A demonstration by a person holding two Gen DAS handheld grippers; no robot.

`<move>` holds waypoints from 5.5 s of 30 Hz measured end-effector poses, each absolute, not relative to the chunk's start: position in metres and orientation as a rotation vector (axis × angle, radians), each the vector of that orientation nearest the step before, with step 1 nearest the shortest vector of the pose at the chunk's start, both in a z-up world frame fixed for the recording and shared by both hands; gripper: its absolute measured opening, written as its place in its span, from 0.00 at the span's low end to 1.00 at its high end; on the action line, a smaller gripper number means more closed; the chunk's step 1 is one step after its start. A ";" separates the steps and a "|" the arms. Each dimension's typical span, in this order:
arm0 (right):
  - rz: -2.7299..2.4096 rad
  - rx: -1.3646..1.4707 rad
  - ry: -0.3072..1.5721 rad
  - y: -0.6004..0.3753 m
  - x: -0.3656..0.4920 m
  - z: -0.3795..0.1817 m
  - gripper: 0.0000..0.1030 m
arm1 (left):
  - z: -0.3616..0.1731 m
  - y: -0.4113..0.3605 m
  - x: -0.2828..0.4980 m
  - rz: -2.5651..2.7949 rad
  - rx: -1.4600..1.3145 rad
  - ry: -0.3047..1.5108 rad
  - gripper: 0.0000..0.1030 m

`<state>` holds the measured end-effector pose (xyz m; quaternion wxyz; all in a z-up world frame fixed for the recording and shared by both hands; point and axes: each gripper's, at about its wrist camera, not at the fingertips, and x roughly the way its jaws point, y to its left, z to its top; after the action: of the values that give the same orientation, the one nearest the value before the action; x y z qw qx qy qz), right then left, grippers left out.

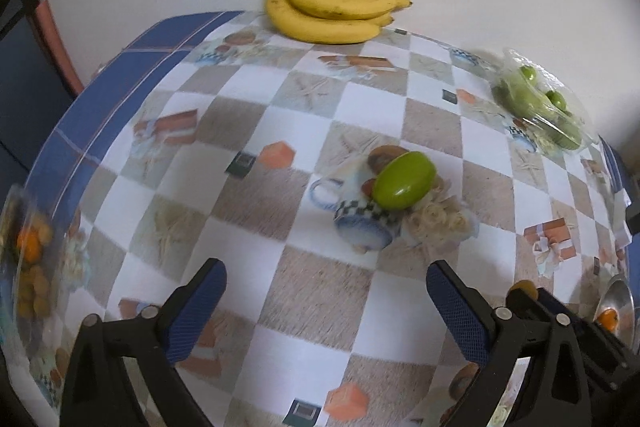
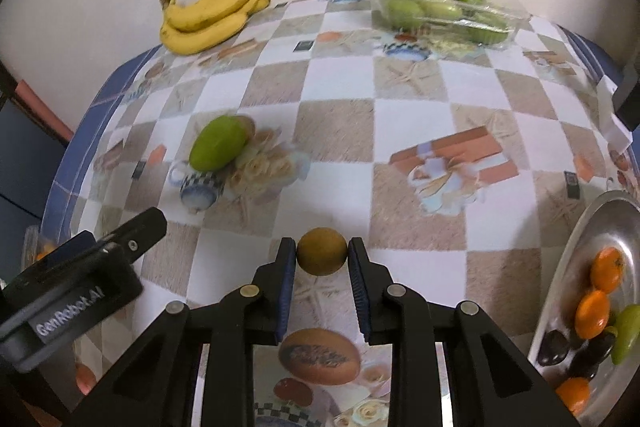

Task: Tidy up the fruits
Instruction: 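Close the right tool on the kiwi while the left tool closes on the green fruit, then carry the kiwi over the bowl while the left tool carries the green fruit there, then lower the green fruit into the bowl and open the left tool while the right tool holds the kiwi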

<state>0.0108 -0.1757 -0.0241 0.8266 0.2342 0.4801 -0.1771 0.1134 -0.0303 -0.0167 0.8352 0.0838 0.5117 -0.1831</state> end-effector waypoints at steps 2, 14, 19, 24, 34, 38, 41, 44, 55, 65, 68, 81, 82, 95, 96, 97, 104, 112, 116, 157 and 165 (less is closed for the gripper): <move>-0.381 0.504 1.008 -0.180 0.011 -0.022 0.27 | -0.019 -0.038 0.117 -0.402 0.182 1.079 0.89; -0.381 0.558 0.945 -0.209 0.022 -0.018 0.27 | -0.031 -0.086 0.137 -0.474 0.264 0.996 0.76; -0.379 0.568 0.946 -0.219 0.025 -0.025 0.27 | -0.044 -0.097 0.144 -0.479 0.287 1.006 0.73; -0.382 0.584 0.958 -0.225 0.026 -0.033 0.27 | -0.053 -0.102 0.146 -0.482 0.298 1.016 0.71; -0.370 0.595 0.971 -0.224 0.027 -0.038 0.27 | -0.049 -0.104 0.146 -0.507 0.273 0.992 0.47; -0.370 0.601 0.975 -0.226 0.026 -0.038 0.27 | -0.047 -0.103 0.145 -0.504 0.267 0.994 0.45; -0.372 0.603 0.977 -0.226 0.025 -0.038 0.27 | -0.046 -0.102 0.144 -0.505 0.257 1.003 0.44; -0.373 0.604 0.983 -0.225 0.024 -0.037 0.27 | -0.043 -0.098 0.142 -0.500 0.233 1.023 0.43; -0.382 0.622 0.976 -0.218 0.006 -0.018 0.27 | -0.019 -0.082 0.119 -0.463 0.187 1.069 0.39; -0.395 0.586 0.975 -0.202 -0.027 0.002 0.27 | -0.007 -0.068 0.084 -0.464 0.169 1.099 0.39; -0.407 0.584 0.982 -0.199 -0.038 0.003 0.27 | -0.002 -0.063 0.075 -0.468 0.158 1.101 0.39; -0.411 0.556 0.987 -0.178 -0.075 0.015 0.27 | 0.012 -0.048 0.036 -0.489 0.143 1.116 0.39; -0.409 0.553 0.987 -0.176 -0.078 0.016 0.27 | 0.014 -0.048 0.033 -0.496 0.141 1.117 0.39; -0.430 0.573 1.012 -0.171 -0.109 0.014 0.27 | 0.026 -0.055 -0.002 -0.555 0.141 1.110 0.39; -0.432 0.576 1.011 -0.171 -0.111 0.014 0.27 | 0.027 -0.058 -0.005 -0.562 0.145 1.109 0.39; -0.436 0.580 1.013 -0.173 -0.113 0.014 0.27 | 0.027 -0.060 -0.008 -0.569 0.148 1.109 0.39; -0.481 0.635 1.010 -0.193 -0.128 0.012 0.27 | 0.028 -0.082 -0.027 -0.619 0.188 1.106 0.39; -0.577 0.702 0.980 -0.227 -0.155 0.015 0.27 | 0.028 -0.108 -0.053 -0.701 0.243 1.100 0.39; -0.630 0.731 0.967 -0.243 -0.171 0.016 0.27 | 0.028 -0.122 -0.067 -0.762 0.257 1.107 0.39; -0.745 0.839 1.043 -0.280 -0.211 -0.008 0.27 | -0.019 -0.127 -0.059 -0.801 0.209 1.341 0.46; -0.741 0.837 1.047 -0.280 -0.209 -0.008 0.27 | -0.029 -0.133 -0.071 -0.833 0.246 1.391 0.46</move>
<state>-0.2086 -0.2800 -0.0076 0.7208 0.3787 0.4738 -0.3354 -0.0713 -0.1330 -0.0289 0.6823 0.1095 0.6201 -0.3714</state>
